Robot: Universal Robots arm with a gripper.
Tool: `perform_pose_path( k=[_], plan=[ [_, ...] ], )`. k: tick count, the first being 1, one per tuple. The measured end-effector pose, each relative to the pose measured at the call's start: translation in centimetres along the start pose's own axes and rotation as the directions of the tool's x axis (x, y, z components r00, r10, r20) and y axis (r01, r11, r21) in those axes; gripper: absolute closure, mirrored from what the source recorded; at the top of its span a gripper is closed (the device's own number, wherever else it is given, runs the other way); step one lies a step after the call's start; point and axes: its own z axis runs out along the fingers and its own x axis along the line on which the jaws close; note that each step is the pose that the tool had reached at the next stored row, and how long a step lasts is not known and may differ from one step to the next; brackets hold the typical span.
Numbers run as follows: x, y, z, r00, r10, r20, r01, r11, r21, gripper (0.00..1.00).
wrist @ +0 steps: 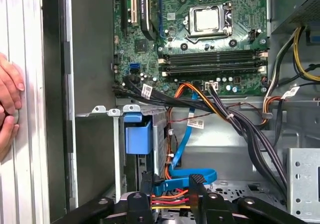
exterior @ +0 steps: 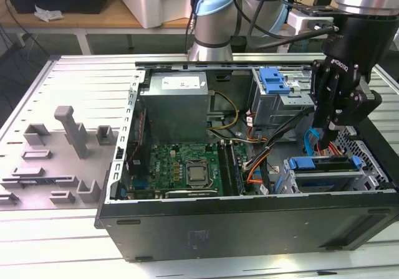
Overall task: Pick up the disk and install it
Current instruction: 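Insert the second disk wire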
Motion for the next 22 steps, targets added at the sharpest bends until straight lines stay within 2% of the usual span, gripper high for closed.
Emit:
perform_pose_path(
  k=[1, 3, 5, 11, 14, 15, 18, 22],
  plan=[
    [0.00, 0.00, 0.00, 1.0000, 0.000, -0.0048, 0.000, 1.0000, -0.0002, 0.58],
    [0.05, 0.00, 0.04, 0.9998, 0.002, -0.0208, -0.002, 1.0000, -0.0009, 0.58],
    [0.02, 0.00, 0.29, 0.9996, 0.007, -0.0286, -0.007, 1.0000, -0.0015, 0.58],
    [0.07, -0.09, 0.49, 0.9994, 0.017, -0.0287, -0.017, 0.9999, -0.0038, 0.58],
    [0.09, -0.18, 0.52, 0.9985, 0.045, -0.0290, -0.046, 0.9989, -0.0100, 0.58],
    [0.14, -0.29, 0.57, 0.9976, 0.063, -0.0298, -0.063, 0.9979, -0.0137, 0.58],
    [0.14, -0.32, 0.64, 0.9975, 0.063, -0.0323, -0.064, 0.9979, -0.0139, 0.58],
    [0.12, -0.33, 0.73, 0.9976, 0.057, -0.0394, -0.058, 0.9982, -0.0124, 0.58]
  ],
)
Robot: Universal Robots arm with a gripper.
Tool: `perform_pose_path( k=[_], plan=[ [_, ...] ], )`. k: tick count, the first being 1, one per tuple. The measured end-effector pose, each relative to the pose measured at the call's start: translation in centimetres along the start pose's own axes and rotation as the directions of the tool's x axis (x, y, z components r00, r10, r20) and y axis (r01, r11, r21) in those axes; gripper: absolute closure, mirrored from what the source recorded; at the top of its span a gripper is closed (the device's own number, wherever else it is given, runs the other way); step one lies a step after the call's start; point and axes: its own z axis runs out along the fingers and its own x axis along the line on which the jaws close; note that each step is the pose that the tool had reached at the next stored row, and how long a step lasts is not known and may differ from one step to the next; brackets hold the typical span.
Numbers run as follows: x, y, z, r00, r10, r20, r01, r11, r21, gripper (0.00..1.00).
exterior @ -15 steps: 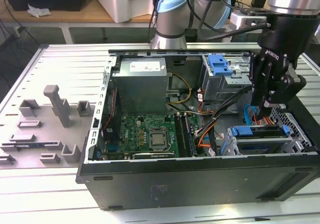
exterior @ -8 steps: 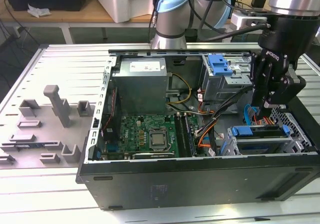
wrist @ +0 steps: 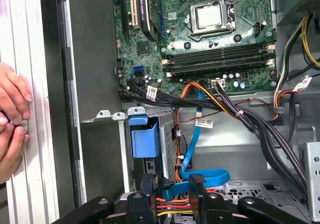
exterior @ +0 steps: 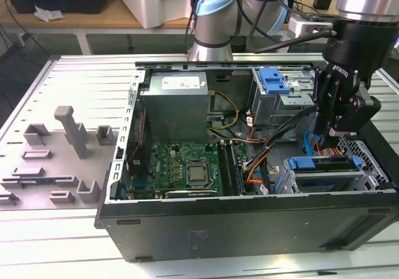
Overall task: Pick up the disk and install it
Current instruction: 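Insert the second disk wire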
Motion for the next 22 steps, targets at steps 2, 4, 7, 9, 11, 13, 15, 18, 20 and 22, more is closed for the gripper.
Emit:
perform_pose_path(
  k=[2, 4, 7, 9, 11, 13, 15, 18, 20, 22],
  plan=[
    [0.00, 0.01, 0.00, 1.0000, -0.010, -0.0015, 0.010, 0.9999, 0.0026, 0.58],
    [0.00, 0.01, 0.00, 0.9999, -0.013, -0.0016, 0.013, 0.9999, 0.0035, 0.58],
    [0.00, 0.01, 0.00, 0.9999, -0.013, -0.0019, 0.013, 0.9999, 0.0036, 0.58],
    [0.00, 0.01, 0.00, 0.9999, -0.014, -0.0049, 0.014, 0.9999, 0.0040, 0.58],
    [0.00, 0.01, 0.00, 0.9997, -0.017, -0.0147, 0.017, 0.9998, 0.0056, 0.58],
    [0.00, 0.04, 0.01, 0.9995, -0.022, -0.0224, 0.022, 0.9997, 0.0075, 0.58],
    [0.01, 0.06, 0.00, 0.9994, -0.026, -0.0246, 0.026, 0.9996, 0.0087, 0.58],
    [0.00, 0.07, 0.01, 0.9995, -0.025, -0.0203, 0.026, 0.9996, 0.0087, 0.58],
    [0.00, 0.06, 0.02, 0.9996, -0.026, -0.0124, 0.026, 0.9996, 0.0083, 0.58],
    [0.00, 0.07, 0.02, 0.9997, -0.026, 0.0007, 0.026, 0.9996, 0.0078, 0.58]
  ],
)
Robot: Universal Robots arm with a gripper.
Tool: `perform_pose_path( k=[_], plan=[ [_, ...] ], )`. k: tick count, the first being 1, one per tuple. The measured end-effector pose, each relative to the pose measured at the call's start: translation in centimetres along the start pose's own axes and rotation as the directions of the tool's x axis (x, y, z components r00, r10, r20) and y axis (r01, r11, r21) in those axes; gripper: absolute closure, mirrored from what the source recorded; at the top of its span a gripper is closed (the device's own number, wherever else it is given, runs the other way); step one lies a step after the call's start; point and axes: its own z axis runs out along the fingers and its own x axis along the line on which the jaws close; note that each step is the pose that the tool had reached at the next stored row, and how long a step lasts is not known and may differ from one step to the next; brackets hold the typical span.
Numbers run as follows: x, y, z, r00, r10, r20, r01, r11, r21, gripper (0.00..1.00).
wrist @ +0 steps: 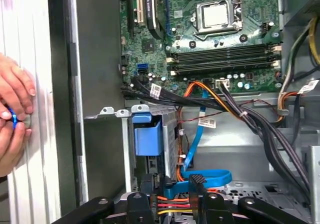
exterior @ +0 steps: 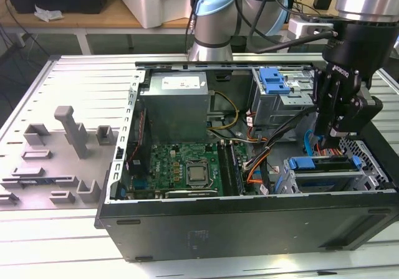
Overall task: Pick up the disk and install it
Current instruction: 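Insert the second disk wire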
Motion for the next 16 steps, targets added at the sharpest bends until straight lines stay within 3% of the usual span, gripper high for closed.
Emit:
perform_pose_path(
  k=[2, 3, 16],
  plan=[
    [0.00, 0.00, 0.01, 0.9999, 0.000, 0.0127, 0.000, 1.0000, -0.0007, 0.58],
    [-0.01, 0.00, 0.02, 0.9999, 0.000, 0.0152, 0.000, 1.0000, -0.0009, 0.58],
    [0.04, 0.21, 0.07, 0.9999, 0.000, 0.0150, 0.000, 1.0000, -0.0009, 0.58]
  ],
)
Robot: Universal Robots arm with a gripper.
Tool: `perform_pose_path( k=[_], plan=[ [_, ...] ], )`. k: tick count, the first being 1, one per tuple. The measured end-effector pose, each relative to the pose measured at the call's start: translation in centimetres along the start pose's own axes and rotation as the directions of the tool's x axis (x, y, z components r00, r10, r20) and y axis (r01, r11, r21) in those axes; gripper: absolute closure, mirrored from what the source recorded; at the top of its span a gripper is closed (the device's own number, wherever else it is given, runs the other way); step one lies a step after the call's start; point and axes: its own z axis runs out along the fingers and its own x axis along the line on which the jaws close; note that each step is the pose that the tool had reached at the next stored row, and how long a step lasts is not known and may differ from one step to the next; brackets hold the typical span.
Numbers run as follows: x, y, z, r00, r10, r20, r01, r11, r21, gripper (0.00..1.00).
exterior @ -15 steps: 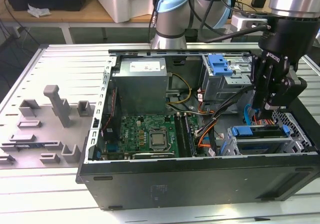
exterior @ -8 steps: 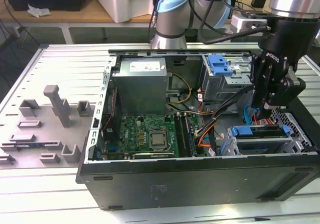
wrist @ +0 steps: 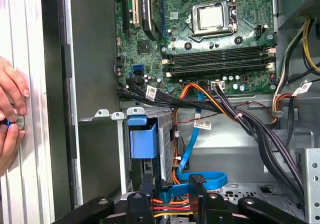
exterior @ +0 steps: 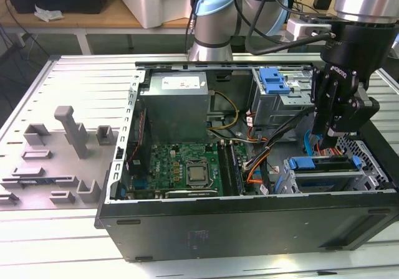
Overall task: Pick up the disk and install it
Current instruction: 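Insert the second disk wire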
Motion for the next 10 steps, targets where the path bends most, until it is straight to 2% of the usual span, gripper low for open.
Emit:
perform_pose_path(
  k=[9, 10],
  plan=[
    [0.00, 0.01, 0.01, 1.0000, 0.001, 0.0000, -0.001, 1.0000, -0.0002, 0.58],
    [0.00, 0.00, 0.02, 1.0000, 0.001, 0.0001, -0.001, 1.0000, -0.0002, 0.66]
  ],
)
